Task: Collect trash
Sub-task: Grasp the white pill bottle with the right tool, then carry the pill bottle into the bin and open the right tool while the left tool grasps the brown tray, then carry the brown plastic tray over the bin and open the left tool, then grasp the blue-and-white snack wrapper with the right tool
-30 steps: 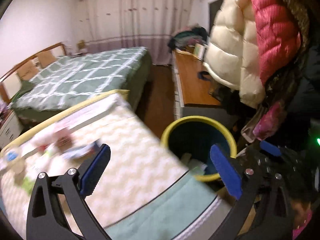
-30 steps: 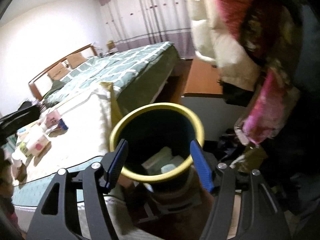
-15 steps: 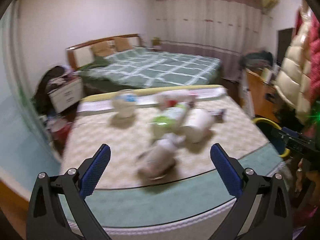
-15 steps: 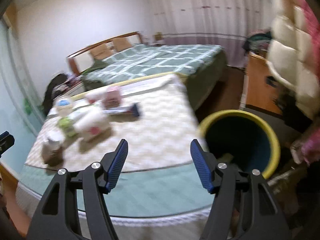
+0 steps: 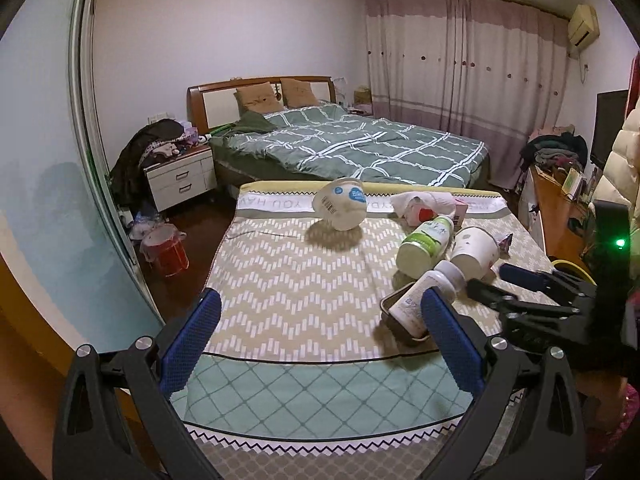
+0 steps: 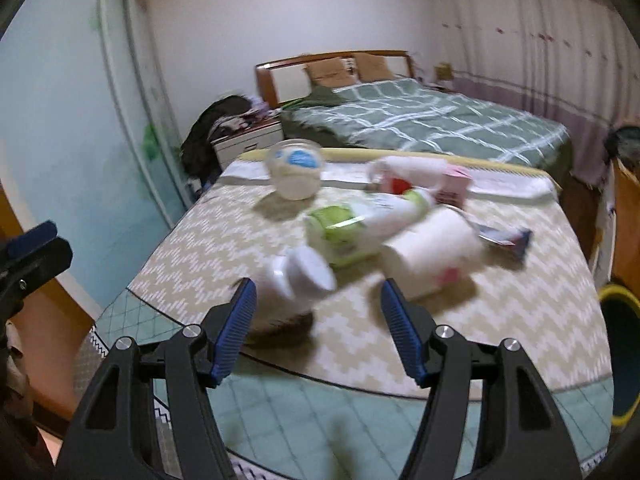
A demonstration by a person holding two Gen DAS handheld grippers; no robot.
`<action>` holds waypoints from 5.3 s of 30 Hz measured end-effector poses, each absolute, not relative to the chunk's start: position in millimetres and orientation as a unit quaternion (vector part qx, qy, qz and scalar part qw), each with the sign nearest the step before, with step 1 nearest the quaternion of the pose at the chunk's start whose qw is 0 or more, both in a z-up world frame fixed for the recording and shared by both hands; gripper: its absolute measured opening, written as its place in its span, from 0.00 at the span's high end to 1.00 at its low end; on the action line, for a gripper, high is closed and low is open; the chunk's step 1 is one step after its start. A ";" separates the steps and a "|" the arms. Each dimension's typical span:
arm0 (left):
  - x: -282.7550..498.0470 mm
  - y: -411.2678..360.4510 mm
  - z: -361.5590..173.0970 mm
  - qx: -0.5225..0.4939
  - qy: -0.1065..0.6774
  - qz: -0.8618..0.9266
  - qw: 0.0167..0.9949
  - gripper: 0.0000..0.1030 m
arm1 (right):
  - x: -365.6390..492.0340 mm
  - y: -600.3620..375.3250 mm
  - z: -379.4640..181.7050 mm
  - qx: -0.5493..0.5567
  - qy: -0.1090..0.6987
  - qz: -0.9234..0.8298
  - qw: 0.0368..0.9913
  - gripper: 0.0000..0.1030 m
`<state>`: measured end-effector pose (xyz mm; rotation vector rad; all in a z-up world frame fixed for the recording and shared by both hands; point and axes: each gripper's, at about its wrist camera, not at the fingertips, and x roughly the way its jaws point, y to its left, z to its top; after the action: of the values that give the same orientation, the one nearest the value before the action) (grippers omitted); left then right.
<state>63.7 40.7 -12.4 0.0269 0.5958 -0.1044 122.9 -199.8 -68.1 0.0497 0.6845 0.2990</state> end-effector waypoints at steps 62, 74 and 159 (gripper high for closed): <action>133.7 -87.5 -100.3 0.058 0.401 -0.163 0.900 0.05 | 93.9 -554.4 -90.3 0.166 0.344 -0.241 0.892 0.53; 153.3 -96.5 -117.0 0.071 0.428 -0.155 0.888 0.05 | 103.0 -571.6 -118.3 0.183 0.368 -0.277 0.868 0.45; 136.5 -348.4 -50.5 0.117 0.386 -0.384 0.831 0.05 | -26.3 -556.6 -98.3 0.159 0.343 -0.224 0.898 0.40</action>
<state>136.5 -348.4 -50.5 0.2474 0.8189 -0.8136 -26.3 -556.6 -98.3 0.3285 0.7105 -0.4631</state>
